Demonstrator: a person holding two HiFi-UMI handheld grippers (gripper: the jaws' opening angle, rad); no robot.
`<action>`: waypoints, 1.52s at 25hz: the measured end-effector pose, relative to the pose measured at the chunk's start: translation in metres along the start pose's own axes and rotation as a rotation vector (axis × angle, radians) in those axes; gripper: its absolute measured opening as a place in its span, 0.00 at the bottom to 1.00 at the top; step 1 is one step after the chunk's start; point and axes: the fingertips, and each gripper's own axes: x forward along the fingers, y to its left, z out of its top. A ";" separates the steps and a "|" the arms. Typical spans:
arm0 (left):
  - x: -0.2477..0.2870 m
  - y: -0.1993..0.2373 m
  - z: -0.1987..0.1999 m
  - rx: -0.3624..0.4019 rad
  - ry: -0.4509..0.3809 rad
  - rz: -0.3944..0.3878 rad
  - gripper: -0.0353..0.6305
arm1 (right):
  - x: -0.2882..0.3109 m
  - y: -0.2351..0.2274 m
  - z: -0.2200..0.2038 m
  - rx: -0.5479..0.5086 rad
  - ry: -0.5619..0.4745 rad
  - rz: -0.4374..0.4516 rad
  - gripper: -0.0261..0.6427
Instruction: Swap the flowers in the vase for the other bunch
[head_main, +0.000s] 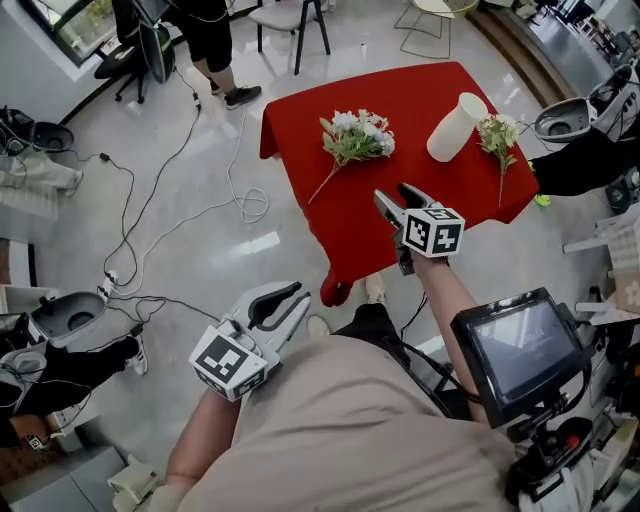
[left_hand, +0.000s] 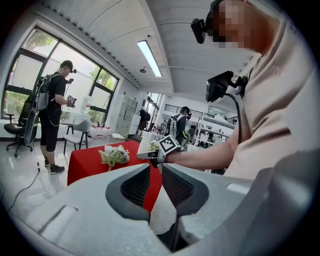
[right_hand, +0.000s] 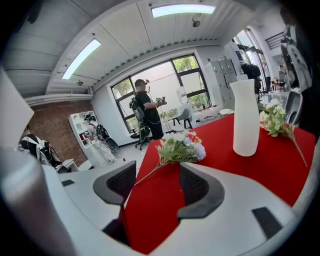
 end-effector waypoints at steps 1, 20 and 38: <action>-0.006 0.002 -0.002 -0.001 -0.004 0.007 0.14 | 0.008 0.003 -0.001 0.005 0.005 0.008 0.45; -0.016 0.036 0.009 -0.030 -0.039 0.178 0.15 | 0.131 -0.014 0.003 0.386 0.086 0.048 0.50; 0.064 0.055 0.036 -0.070 -0.031 0.238 0.15 | 0.201 -0.074 -0.005 0.767 0.180 0.017 0.43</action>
